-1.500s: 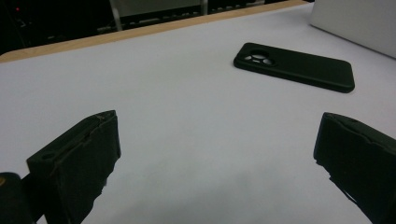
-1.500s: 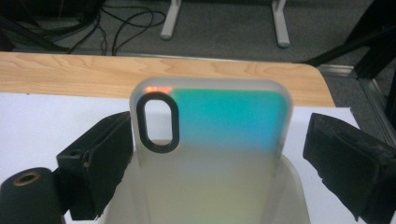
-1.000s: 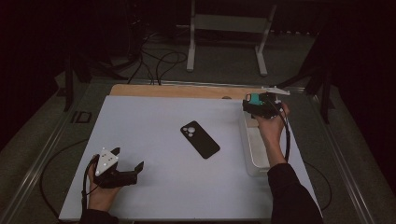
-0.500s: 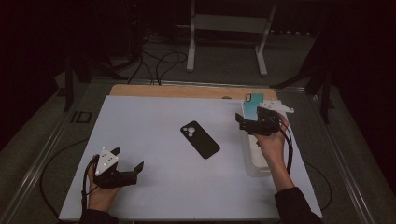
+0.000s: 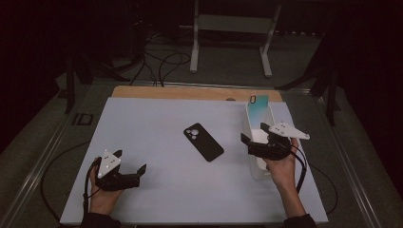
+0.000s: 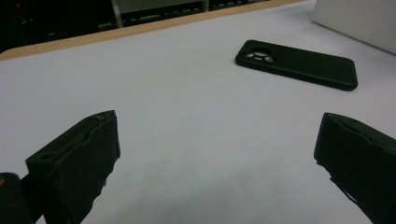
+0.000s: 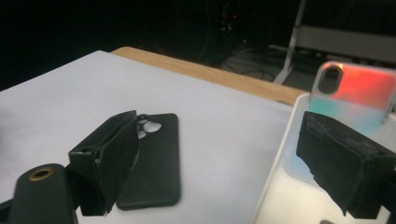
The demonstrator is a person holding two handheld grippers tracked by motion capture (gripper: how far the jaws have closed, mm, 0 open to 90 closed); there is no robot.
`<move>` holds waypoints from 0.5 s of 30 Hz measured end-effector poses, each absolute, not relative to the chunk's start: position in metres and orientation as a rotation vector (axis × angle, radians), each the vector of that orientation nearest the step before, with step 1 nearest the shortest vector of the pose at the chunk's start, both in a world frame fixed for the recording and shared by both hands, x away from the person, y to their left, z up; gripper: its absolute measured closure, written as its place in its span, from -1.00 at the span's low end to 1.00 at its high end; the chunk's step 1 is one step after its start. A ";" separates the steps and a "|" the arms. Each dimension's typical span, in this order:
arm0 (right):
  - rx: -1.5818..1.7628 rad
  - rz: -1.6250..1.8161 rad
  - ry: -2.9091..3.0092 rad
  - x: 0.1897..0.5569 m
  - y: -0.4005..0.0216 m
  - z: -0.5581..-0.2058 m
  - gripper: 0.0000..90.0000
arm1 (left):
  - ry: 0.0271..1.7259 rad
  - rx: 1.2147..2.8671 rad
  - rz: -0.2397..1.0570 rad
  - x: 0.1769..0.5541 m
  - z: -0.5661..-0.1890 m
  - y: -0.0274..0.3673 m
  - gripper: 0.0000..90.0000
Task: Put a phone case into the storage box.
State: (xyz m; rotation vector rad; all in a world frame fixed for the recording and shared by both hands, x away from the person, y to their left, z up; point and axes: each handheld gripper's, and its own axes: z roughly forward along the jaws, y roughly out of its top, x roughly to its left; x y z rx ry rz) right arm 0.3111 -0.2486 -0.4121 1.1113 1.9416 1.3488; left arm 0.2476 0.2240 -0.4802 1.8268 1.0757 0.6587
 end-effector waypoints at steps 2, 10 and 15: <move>1.076 1.349 1.940 0.303 -0.247 -0.410 -0.78 | 1.074 1.824 0.659 0.247 -0.479 0.224 -0.99; 0.984 1.335 1.921 0.275 -0.239 -0.410 -0.79 | 1.070 1.821 0.664 0.248 -0.476 0.224 -0.99; 0.998 1.311 1.911 0.267 -0.246 -0.413 -0.79 | 1.063 1.824 0.665 0.248 -0.472 0.223 -0.99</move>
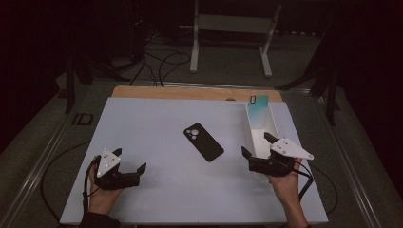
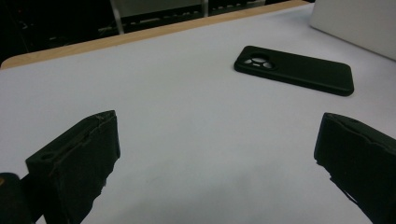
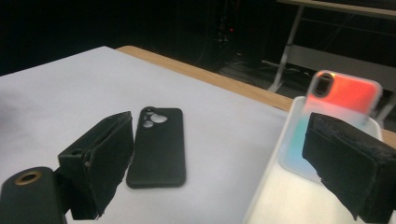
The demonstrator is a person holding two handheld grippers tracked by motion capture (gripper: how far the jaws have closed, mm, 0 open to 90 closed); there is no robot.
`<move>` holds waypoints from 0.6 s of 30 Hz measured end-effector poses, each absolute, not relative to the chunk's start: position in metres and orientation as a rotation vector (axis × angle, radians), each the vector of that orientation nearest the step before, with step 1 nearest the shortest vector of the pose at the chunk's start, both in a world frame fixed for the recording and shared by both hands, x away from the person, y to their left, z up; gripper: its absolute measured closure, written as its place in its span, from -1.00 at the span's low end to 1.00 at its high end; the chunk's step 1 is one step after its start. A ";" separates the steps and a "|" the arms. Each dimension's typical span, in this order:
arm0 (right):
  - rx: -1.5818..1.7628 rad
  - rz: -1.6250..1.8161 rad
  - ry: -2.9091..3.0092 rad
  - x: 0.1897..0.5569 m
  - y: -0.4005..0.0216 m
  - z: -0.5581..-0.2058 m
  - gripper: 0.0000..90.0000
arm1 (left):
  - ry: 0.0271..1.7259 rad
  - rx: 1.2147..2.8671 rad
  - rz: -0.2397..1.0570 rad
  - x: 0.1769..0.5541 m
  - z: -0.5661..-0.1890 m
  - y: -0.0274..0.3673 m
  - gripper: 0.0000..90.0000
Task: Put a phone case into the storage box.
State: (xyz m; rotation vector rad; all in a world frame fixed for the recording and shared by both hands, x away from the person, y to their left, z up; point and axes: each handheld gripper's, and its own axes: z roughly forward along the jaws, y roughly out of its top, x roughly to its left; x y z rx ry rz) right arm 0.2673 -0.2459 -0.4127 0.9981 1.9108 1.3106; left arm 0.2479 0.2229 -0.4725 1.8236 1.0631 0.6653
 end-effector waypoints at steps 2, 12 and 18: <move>1.012 1.313 1.901 0.265 -0.250 -0.413 -0.79 | 1.063 1.828 0.661 0.248 -0.472 0.222 -0.98; 1.027 1.309 1.883 0.249 -0.262 -0.417 -0.79 | 1.052 1.837 0.653 0.249 -0.465 0.219 -0.99; 1.037 1.300 1.880 0.245 -0.264 -0.421 -0.80 | 1.029 1.854 0.649 0.254 -0.454 0.216 -0.99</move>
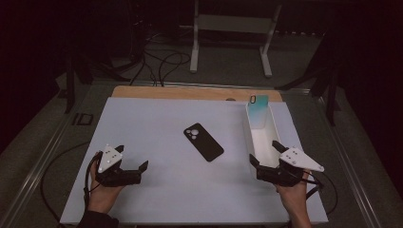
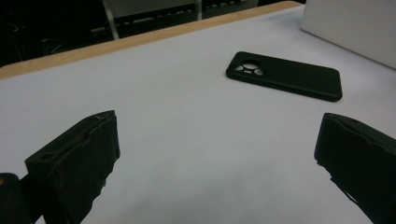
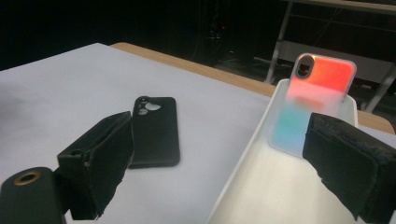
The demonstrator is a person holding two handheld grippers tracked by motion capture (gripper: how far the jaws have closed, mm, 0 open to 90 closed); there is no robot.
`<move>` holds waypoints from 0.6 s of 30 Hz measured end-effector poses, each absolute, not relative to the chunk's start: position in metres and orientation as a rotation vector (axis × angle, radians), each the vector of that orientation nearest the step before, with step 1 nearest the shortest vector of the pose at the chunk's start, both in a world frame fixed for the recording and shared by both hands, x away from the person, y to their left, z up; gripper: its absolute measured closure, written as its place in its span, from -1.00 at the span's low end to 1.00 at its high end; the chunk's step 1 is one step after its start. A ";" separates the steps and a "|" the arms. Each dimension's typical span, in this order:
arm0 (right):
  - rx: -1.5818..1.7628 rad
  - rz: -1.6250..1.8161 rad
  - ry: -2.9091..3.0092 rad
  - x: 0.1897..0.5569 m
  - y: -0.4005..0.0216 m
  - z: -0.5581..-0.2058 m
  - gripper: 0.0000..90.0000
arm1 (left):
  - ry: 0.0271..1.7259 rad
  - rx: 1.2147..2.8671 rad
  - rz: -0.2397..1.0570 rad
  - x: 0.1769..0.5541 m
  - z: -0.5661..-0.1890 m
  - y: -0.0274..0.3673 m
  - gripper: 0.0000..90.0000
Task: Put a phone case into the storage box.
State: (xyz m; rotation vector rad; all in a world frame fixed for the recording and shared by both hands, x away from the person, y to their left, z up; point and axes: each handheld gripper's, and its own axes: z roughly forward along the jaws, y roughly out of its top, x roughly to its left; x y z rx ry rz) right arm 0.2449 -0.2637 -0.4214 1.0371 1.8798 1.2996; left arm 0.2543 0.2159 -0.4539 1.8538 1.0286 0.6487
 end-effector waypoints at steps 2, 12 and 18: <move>1.039 1.295 1.879 0.243 -0.265 -0.423 -0.80 | 1.012 1.857 0.650 0.257 -0.448 0.214 -0.99; 1.041 1.291 1.853 0.234 -0.272 -0.437 -0.80 | 0.913 1.892 0.655 0.274 -0.421 0.192 -0.99; 1.030 1.309 1.839 0.227 -0.273 -0.441 -0.80 | 0.872 1.912 0.640 0.285 -0.411 0.179 -0.99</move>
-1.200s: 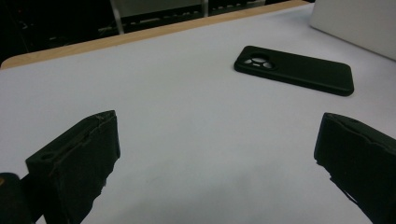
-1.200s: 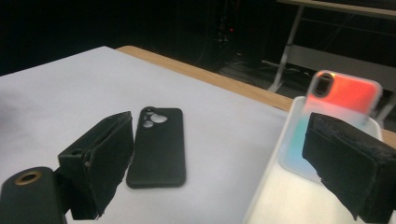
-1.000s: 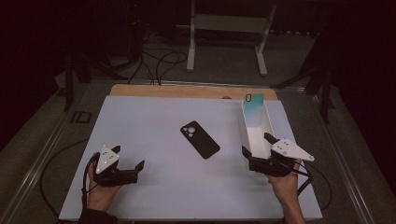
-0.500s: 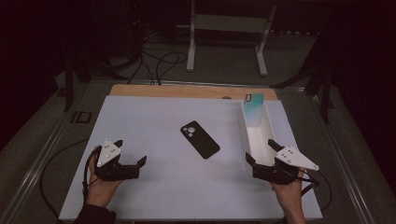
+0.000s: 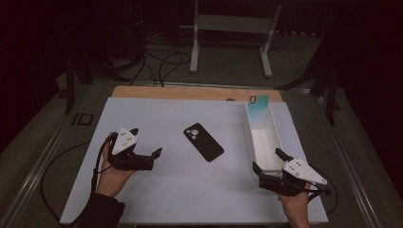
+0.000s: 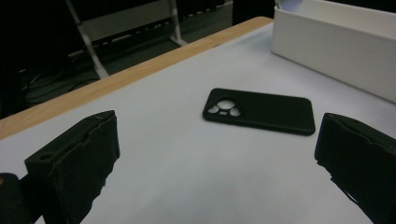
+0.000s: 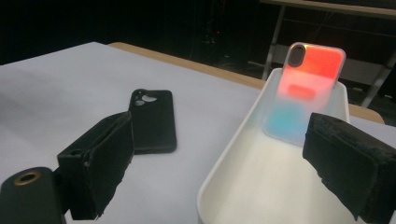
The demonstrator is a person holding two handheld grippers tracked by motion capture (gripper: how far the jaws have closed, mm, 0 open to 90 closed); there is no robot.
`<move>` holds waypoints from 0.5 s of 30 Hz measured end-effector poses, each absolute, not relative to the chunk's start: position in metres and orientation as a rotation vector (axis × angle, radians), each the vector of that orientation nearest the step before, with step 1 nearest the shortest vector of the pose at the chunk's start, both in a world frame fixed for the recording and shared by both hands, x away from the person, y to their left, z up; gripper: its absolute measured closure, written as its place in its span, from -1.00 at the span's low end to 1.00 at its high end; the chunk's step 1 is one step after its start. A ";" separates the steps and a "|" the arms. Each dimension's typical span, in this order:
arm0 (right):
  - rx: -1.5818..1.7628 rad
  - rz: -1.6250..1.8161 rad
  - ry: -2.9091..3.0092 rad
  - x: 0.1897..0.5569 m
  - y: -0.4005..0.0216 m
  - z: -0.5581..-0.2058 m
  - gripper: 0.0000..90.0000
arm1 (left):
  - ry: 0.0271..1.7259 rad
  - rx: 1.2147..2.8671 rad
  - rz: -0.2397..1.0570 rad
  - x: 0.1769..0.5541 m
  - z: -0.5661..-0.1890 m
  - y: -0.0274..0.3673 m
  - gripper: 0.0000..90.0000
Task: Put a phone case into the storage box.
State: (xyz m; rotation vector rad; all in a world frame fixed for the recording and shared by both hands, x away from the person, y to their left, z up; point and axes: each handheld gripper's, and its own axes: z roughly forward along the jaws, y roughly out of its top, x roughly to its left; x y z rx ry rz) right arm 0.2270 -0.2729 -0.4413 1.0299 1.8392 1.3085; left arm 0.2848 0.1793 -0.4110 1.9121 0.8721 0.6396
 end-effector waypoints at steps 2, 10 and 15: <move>1.029 1.311 1.838 0.225 -0.274 -0.444 -0.80 | 0.862 1.919 0.634 0.289 -0.409 0.177 -0.99; 1.031 1.311 1.843 0.216 -0.274 -0.456 -0.80 | 0.811 1.972 0.595 0.303 -0.409 0.163 -0.99; 1.027 1.313 1.828 0.210 -0.274 -0.458 -0.81 | 0.792 2.000 0.580 0.311 -0.411 0.152 -0.99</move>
